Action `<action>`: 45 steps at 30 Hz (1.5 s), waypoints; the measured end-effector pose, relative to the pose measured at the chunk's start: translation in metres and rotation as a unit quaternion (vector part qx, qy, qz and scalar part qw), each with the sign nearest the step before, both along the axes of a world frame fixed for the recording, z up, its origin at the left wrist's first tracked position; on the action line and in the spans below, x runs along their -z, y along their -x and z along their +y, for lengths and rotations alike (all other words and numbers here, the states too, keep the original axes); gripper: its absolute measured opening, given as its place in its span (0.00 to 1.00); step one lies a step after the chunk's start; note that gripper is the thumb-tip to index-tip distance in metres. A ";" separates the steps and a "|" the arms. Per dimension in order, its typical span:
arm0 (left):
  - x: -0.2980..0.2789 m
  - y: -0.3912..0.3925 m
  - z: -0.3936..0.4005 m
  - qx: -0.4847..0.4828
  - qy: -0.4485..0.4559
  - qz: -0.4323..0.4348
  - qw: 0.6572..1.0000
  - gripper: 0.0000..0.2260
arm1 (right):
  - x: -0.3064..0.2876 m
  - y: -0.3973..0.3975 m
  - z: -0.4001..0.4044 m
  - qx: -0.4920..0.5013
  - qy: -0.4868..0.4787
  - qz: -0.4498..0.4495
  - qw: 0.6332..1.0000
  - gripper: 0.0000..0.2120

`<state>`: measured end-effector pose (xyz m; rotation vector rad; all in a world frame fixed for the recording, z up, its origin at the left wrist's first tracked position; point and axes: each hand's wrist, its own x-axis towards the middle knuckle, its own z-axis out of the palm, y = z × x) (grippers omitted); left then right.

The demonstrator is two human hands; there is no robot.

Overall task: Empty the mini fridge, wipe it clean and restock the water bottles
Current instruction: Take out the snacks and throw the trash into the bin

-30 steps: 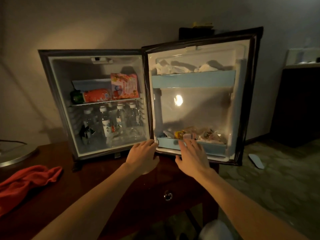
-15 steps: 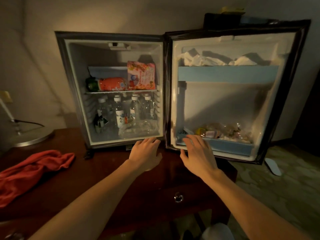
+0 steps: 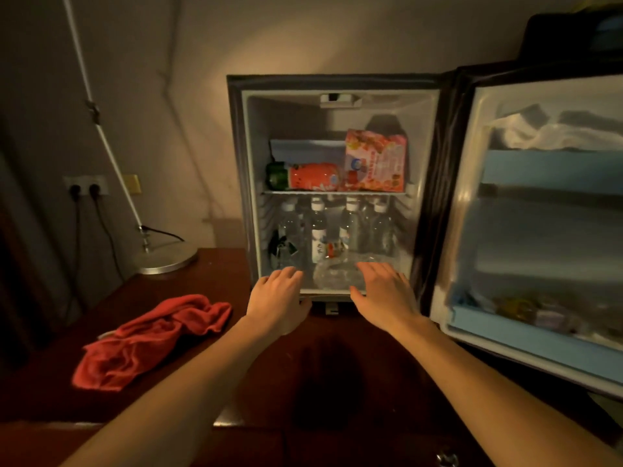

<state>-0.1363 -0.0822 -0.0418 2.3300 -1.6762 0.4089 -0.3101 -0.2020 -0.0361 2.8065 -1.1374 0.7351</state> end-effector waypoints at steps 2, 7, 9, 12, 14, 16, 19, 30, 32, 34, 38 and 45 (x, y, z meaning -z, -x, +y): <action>-0.003 -0.016 -0.006 -0.015 0.004 0.018 1.000 0.22 | -0.004 -0.021 -0.010 -0.005 -0.023 -0.009 1.000 0.26; -0.015 -0.045 -0.037 -0.021 0.053 0.066 0.996 0.20 | -0.019 -0.069 -0.040 0.002 -0.105 -0.049 0.993 0.20; -0.021 -0.053 -0.055 -0.024 0.069 0.100 0.992 0.21 | -0.023 -0.088 -0.055 -0.012 -0.151 -0.096 0.984 0.20; -0.029 -0.067 -0.085 -0.051 0.091 0.157 0.982 0.26 | -0.027 -0.116 -0.079 -0.023 -0.194 -0.139 0.971 0.21; -0.032 -0.078 -0.103 -0.058 0.098 0.189 0.975 0.30 | -0.030 -0.132 -0.094 -0.024 -0.203 -0.159 0.966 0.26; -0.036 -0.087 -0.119 -0.070 0.104 0.221 0.967 0.32 | -0.031 -0.145 -0.108 -0.035 -0.214 -0.182 0.959 0.29; -0.041 -0.099 -0.143 -0.106 0.128 0.245 0.955 0.37 | -0.030 -0.160 -0.118 -0.077 -0.196 -0.218 0.953 0.27; -0.036 -0.111 -0.173 -0.114 0.223 0.231 0.940 0.22 | -0.010 -0.196 -0.138 -0.098 -0.133 -0.305 0.938 0.17; -0.037 -0.110 -0.169 -0.110 0.235 0.234 0.937 0.21 | -0.009 -0.195 -0.139 -0.099 -0.149 -0.317 0.931 0.21; -0.039 -0.108 -0.166 -0.106 0.235 0.240 0.936 0.22 | -0.010 -0.190 -0.139 -0.095 -0.163 -0.312 0.931 0.23; -0.040 -0.103 -0.155 -0.070 0.244 0.252 0.934 0.22 | -0.013 -0.179 -0.139 -0.089 -0.204 -0.271 0.936 0.29; -0.042 -0.098 -0.141 -0.010 0.292 0.286 0.913 0.23 | -0.023 -0.170 -0.123 -0.138 -0.184 -0.345 0.910 0.26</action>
